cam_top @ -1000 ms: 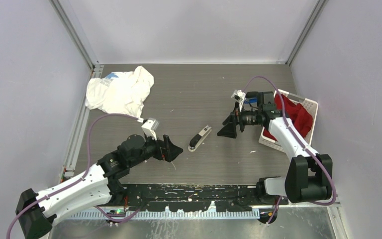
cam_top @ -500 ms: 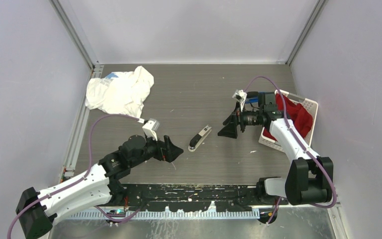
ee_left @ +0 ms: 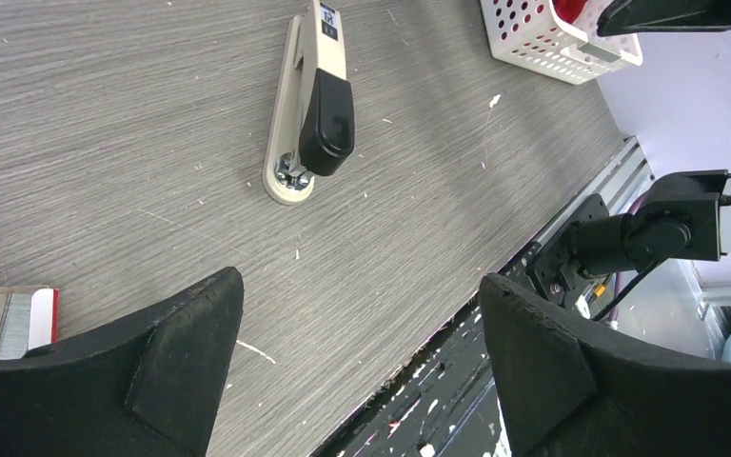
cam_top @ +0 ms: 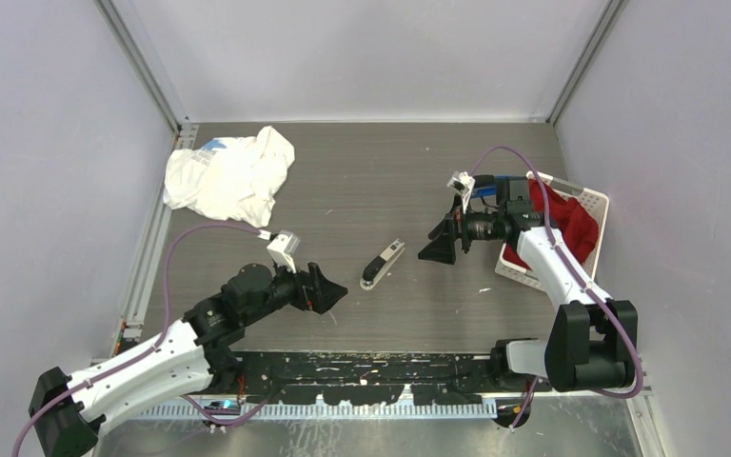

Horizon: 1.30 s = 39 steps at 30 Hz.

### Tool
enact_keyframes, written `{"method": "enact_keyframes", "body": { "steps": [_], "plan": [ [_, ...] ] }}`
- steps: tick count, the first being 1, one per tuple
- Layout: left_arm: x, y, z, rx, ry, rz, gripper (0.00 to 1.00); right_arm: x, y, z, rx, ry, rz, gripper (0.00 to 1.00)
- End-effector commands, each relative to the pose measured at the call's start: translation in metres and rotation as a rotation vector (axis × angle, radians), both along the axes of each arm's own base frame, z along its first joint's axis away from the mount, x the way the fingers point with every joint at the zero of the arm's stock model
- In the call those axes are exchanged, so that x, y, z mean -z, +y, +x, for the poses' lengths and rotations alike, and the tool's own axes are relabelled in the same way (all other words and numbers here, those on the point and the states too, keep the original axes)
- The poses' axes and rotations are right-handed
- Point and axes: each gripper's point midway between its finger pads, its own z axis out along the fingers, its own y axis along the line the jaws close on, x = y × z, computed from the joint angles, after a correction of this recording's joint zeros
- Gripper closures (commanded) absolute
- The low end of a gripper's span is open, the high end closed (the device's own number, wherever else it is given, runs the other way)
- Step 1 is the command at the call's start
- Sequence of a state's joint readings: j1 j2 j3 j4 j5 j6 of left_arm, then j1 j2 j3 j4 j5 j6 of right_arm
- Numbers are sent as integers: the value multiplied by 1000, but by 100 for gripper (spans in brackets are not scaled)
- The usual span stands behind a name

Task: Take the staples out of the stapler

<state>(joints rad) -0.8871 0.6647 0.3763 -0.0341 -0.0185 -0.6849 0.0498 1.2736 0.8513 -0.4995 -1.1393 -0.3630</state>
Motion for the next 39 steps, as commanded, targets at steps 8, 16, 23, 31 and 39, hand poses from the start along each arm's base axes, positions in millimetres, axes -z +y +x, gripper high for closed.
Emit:
{"method": "enact_keyframes", "body": {
  "steps": [8, 16, 23, 31, 39],
  "plan": [
    [-12, -3, 5, -17, -29, -55, 7, -10, 0, 3, -1, -47, 19, 0],
    [-10, -2, 5, -19, -29, -54, 7, -10, 0, 3, -2, -45, 21, 0],
    [-8, -1, 4, -24, -26, -59, 7, -11, 0, 3, -2, -48, 23, 0],
    [-8, -1, 3, -24, -21, -65, 7, -12, 0, 2, -3, -50, 25, 0],
    [-6, -1, 3, -25, -15, -66, 7, -12, -1, 2, -2, -51, 28, 0]
  ]
}}
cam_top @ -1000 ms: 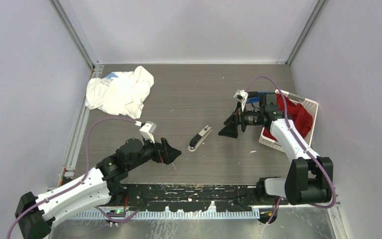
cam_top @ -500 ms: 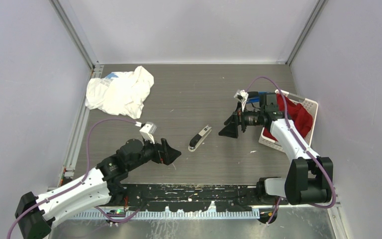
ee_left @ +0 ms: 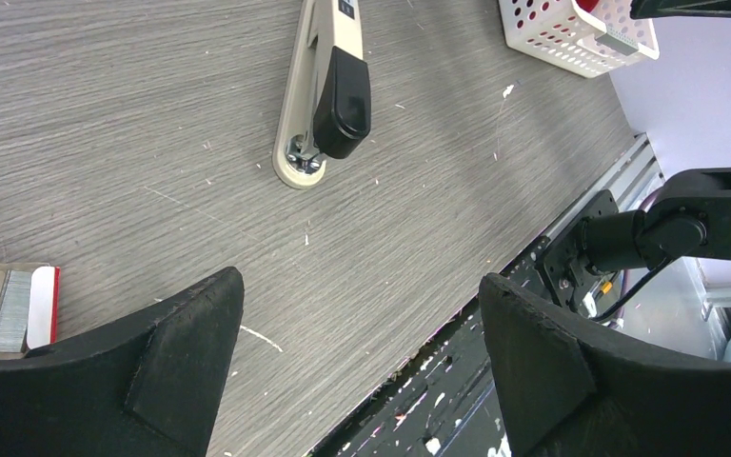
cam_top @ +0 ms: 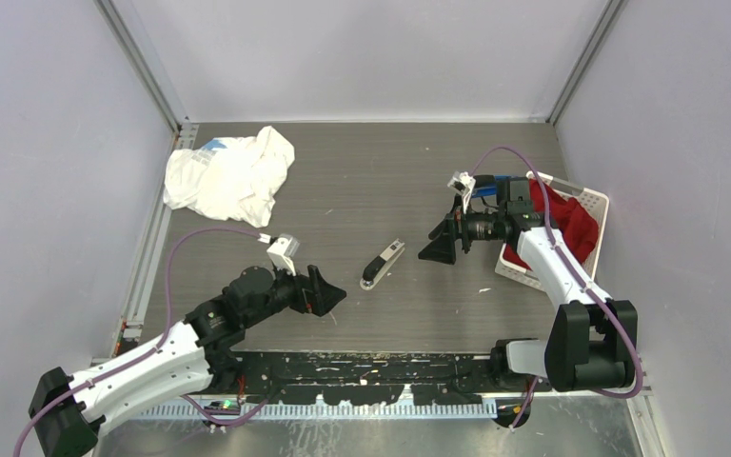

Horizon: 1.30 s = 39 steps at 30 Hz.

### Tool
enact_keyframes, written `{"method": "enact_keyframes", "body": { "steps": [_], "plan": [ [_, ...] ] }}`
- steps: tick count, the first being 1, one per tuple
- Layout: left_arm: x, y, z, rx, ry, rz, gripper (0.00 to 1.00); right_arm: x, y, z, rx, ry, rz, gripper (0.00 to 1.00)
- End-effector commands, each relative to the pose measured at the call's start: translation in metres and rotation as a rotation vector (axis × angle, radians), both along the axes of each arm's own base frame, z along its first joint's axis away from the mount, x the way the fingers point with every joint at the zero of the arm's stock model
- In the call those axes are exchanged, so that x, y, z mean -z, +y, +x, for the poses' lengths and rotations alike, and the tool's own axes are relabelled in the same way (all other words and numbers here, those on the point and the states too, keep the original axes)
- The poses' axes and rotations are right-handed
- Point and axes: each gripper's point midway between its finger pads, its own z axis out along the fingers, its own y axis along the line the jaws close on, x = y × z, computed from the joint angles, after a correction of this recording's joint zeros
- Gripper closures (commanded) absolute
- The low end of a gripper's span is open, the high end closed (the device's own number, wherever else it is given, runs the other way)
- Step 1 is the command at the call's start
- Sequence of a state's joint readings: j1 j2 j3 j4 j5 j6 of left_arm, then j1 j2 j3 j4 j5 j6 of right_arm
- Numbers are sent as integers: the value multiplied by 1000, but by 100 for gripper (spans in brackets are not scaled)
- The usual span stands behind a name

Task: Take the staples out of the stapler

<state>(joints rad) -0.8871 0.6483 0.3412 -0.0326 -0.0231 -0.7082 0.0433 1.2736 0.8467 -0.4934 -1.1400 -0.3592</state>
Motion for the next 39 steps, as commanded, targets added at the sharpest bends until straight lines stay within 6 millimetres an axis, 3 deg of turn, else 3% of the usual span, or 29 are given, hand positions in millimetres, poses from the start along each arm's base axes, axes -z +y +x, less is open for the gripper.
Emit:
{"method": "enact_keyframes", "body": {
  "steps": [1, 39],
  "plan": [
    [-18, -4, 6, -14, -44, -65, 7, -13, 1, 1, -10, -53, 26, 0],
    [-25, -10, 6, 4, -43, -70, 8, -22, -4, 2, 4, -73, 43, 0]
  ]
}}
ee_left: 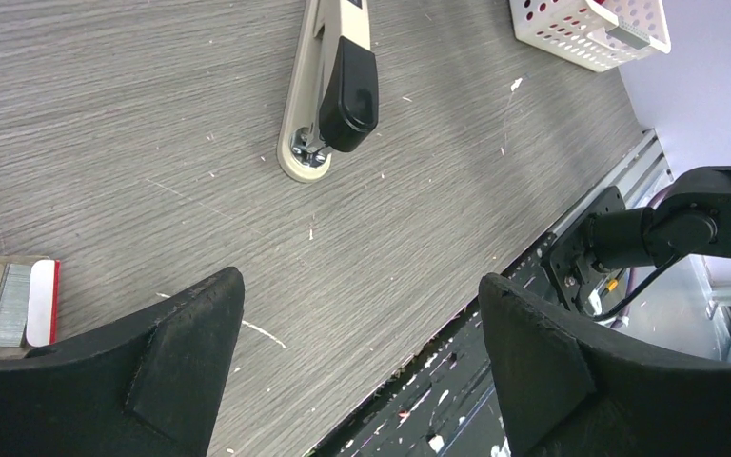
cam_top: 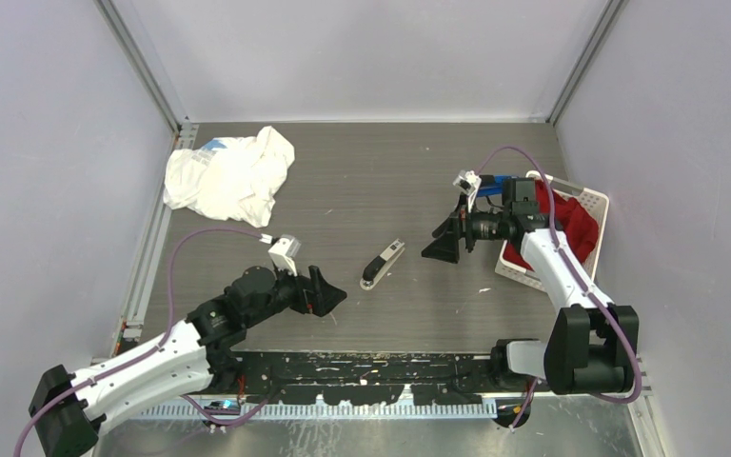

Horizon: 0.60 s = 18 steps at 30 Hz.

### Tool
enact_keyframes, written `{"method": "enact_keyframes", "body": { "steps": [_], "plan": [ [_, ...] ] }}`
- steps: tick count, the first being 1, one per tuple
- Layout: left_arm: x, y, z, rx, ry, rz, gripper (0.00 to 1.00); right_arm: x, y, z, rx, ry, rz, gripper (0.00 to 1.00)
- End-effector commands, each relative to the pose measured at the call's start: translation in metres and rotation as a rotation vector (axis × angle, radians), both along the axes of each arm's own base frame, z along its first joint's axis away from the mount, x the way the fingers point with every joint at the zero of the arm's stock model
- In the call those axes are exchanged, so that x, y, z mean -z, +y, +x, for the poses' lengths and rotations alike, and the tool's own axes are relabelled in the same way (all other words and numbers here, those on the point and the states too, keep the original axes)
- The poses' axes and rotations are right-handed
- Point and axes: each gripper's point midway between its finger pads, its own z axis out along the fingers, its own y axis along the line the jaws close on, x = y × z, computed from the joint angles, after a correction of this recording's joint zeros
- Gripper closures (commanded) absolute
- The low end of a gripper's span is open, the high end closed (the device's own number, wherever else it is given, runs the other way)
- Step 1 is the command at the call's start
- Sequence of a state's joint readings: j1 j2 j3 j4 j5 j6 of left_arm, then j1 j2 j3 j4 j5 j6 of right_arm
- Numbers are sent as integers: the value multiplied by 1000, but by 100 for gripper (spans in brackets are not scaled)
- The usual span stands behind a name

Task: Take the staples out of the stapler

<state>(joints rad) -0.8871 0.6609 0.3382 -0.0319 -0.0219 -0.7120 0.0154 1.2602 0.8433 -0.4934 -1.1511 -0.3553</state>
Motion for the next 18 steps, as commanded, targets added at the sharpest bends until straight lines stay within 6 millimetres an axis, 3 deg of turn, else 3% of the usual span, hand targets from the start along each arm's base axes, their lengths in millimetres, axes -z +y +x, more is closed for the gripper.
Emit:
{"method": "enact_keyframes", "body": {
  "steps": [1, 18],
  "plan": [
    [-29, -10, 6, 5, -53, -78, 8, -19, 2, -1, -19, -66, 35, 0],
    [-33, -2, 5, 2, -3, 44, 8, -28, 3, -5, -28, -94, 45, 0]
  ]
}}
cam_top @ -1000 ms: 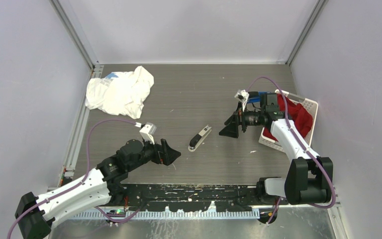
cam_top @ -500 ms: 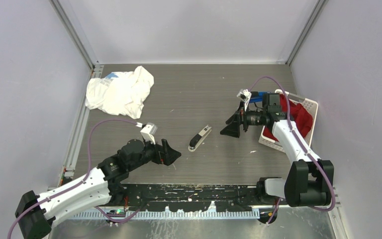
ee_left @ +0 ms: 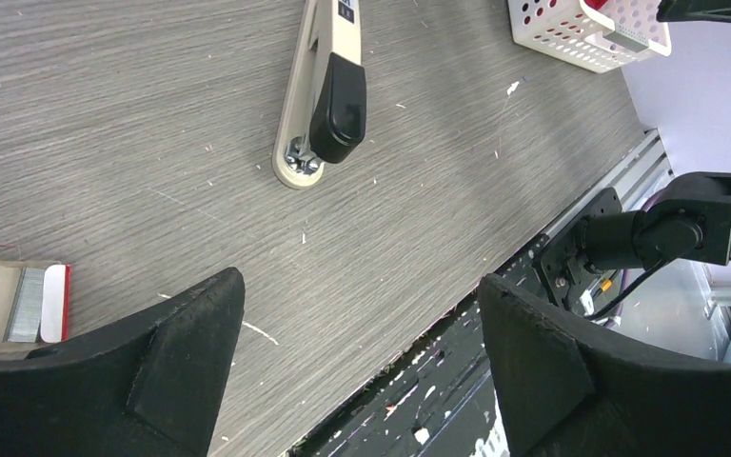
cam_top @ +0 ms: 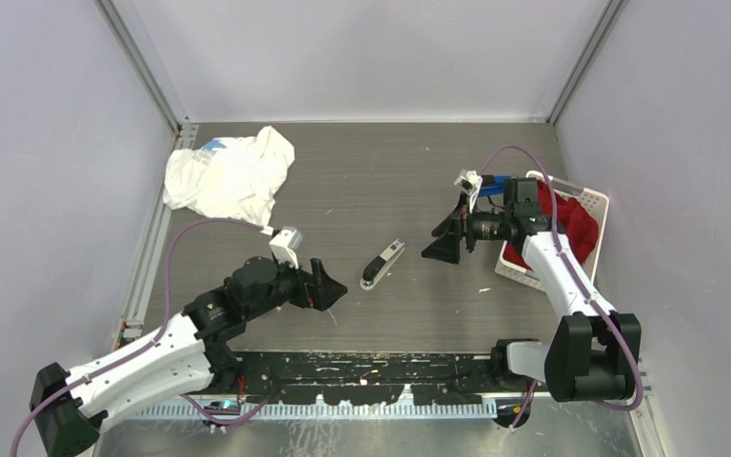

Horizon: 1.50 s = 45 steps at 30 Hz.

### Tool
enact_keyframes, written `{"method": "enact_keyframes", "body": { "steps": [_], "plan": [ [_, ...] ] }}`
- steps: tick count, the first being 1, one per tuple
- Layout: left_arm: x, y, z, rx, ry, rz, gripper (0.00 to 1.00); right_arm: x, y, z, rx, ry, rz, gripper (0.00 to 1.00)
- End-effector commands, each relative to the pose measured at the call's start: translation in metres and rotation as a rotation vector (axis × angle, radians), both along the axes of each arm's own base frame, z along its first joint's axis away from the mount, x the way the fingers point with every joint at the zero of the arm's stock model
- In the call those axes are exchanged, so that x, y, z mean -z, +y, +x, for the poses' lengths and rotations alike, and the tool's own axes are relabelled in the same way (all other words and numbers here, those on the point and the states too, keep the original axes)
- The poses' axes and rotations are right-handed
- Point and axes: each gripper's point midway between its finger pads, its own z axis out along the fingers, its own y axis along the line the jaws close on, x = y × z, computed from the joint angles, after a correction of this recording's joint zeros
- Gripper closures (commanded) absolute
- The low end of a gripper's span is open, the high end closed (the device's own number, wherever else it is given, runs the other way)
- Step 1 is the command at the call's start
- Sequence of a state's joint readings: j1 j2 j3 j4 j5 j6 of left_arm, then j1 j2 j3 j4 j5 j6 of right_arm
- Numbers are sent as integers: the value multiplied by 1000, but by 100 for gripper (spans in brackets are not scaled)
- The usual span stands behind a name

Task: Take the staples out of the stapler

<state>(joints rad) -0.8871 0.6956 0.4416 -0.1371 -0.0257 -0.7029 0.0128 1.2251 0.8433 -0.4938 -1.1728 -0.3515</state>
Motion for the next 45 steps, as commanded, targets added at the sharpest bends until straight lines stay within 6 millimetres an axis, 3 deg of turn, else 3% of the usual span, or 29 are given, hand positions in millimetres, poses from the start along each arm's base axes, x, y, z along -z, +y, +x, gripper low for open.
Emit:
{"method": "enact_keyframes", "body": {
  "steps": [1, 8, 21, 34, 45],
  "plan": [
    [-17, -1, 4, 3, -13, 16, 8, -18, 2, -1, -18, -65, 28, 0],
    [-15, -1, 6, 7, 22, 103, 10, -23, 2, -3, -21, -86, 30, 0],
    [-38, -8, 23, 39, -20, 232, 12, -27, 1, -3, -15, -107, 28, 0],
    [-38, -24, 27, 81, -73, 173, 12, -23, 0, 0, -11, -91, 25, 0],
    [-40, -33, 31, 80, -121, 96, 6, -20, -1, 2, -5, -83, 21, 0]
  ]
}}
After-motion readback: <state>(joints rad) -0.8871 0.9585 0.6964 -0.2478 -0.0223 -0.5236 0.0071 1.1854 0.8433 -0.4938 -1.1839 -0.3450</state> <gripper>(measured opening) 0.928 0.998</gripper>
